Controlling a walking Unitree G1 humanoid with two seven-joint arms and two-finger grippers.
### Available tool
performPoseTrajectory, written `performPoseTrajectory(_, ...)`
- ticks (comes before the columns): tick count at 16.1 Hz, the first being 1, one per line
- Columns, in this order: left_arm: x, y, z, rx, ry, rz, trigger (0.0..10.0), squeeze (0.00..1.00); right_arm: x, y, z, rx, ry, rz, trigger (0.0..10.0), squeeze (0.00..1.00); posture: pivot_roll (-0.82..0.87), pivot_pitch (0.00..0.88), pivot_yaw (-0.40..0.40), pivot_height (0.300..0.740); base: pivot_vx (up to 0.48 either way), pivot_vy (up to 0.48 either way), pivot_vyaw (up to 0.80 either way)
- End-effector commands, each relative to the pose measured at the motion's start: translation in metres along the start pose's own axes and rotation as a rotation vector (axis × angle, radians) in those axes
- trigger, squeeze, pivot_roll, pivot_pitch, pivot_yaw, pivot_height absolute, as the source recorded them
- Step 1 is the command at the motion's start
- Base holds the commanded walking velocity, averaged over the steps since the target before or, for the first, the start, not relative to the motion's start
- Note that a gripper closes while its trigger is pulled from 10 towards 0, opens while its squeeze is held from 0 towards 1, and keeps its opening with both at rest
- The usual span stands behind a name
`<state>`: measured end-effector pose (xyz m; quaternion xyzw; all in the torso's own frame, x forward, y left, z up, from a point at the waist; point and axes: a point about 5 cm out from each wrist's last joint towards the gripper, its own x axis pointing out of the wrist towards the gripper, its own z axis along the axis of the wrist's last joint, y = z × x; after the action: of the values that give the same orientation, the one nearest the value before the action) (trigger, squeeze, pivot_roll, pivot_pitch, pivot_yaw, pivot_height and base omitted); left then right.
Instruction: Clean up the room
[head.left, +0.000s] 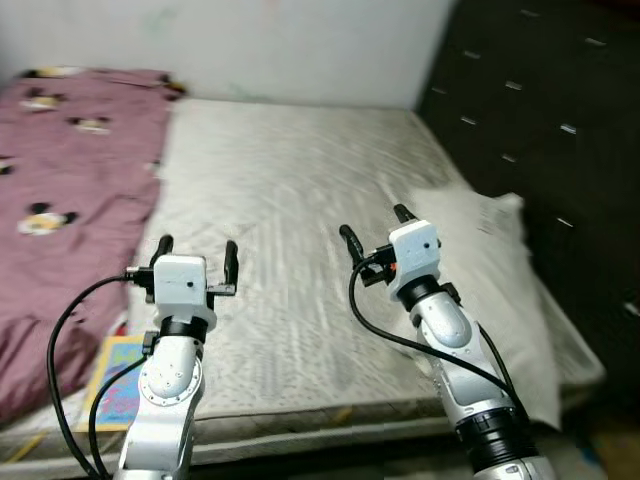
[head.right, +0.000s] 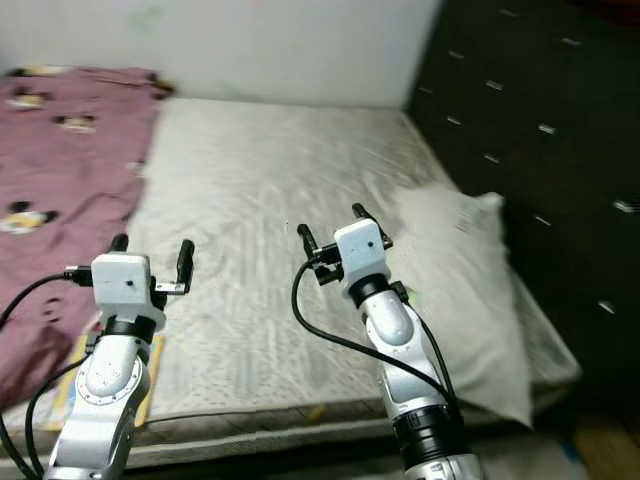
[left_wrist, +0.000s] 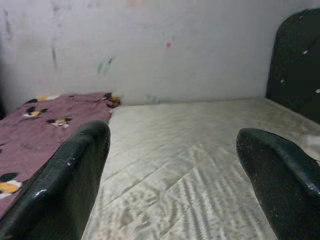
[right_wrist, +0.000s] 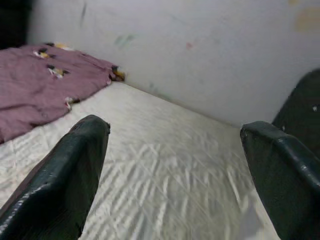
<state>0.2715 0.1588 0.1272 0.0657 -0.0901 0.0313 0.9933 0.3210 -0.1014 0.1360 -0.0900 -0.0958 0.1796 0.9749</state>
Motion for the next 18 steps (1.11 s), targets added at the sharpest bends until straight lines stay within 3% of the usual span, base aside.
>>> performPoseTrajectory(1,0.002,0.001,0.008,0.01,-0.024,0.0,10.0,0.0,0.007,0.002,0.005,-0.026,0.018,0.001,10.0,0.0,-0.01,0.036,-0.081,0.74,0.0,0.0,0.0)
performPoseTrajectory(5,-0.002,0.009,0.008,0.023,-0.018,0.004,10.0,0.0,-0.001,-0.004,-0.009,0.015,0.105,-0.047,10.0,0.0,0.0,0.025,-0.073,0.74,0.0,0.0,0.0)
performPoseTrajectory(7,-0.005,0.006,0.005,0.021,-0.004,-0.005,10.0,0.0,-0.007,0.0,-0.014,0.072,0.125,-0.037,10.0,0.0,0.0,0.012,-0.078,0.74,0.0,-0.247,0.0)
performPoseTrajectory(11,-0.002,-0.001,0.004,0.01,0.001,-0.027,10.0,0.0,-0.006,0.002,-0.018,0.067,0.159,0.002,10.0,0.0,-0.01,0.0,-0.085,0.74,0.0,-0.258,0.0)
performPoseTrajectory(15,-0.002,0.004,0.003,0.018,0.001,-0.018,10.0,0.0,-0.007,0.004,-0.014,0.123,0.144,0.055,10.0,0.0,-0.02,0.011,-0.091,0.74,0.0,-0.281,0.0)
performPoseTrajectory(18,-0.003,0.002,0.003,0.014,0.001,-0.022,10.0,0.0,-0.011,0.004,-0.013,0.111,0.133,0.05,10.0,0.0,-0.02,0.01,-0.094,0.74,0.0,-0.311,0.0)
